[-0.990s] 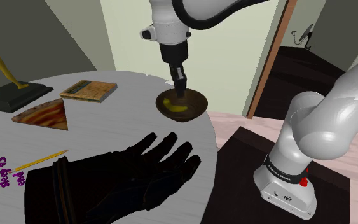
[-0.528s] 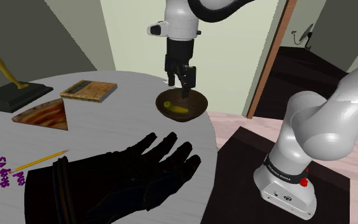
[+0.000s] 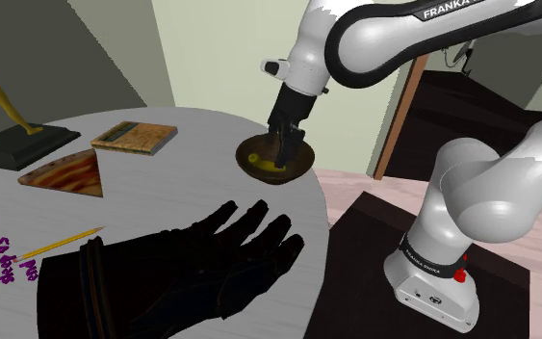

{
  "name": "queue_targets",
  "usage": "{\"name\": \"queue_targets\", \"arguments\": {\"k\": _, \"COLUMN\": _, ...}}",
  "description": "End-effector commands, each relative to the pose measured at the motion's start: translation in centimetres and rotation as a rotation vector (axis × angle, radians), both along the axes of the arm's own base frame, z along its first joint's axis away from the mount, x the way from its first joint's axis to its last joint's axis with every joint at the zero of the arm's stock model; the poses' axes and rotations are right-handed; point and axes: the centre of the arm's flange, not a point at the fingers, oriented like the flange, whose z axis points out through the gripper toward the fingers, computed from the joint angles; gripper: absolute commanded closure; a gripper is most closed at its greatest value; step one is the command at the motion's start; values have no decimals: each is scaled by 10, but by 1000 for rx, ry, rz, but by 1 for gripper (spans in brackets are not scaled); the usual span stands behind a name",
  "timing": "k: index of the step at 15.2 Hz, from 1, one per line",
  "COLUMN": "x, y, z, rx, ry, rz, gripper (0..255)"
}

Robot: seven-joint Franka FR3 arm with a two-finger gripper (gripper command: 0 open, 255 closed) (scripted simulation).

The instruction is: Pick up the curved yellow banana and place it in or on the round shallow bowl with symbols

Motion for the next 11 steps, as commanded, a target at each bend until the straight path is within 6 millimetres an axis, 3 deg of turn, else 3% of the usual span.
{"name": "queue_targets", "arguments": {"k": 1, "x": 1, "y": 3, "z": -11, "rx": 3, "ry": -3, "rz": -3, "gripper": 0}}
{"name": "queue_targets", "arguments": {"k": 3, "x": 3, "y": 5, "z": -19, "rx": 3, "ry": -3, "rz": -3, "gripper": 0}}
{"name": "queue_targets", "arguments": {"k": 11, "x": 3, "y": 5, "z": -19, "rx": 3, "ry": -3, "rz": -3, "gripper": 0}}
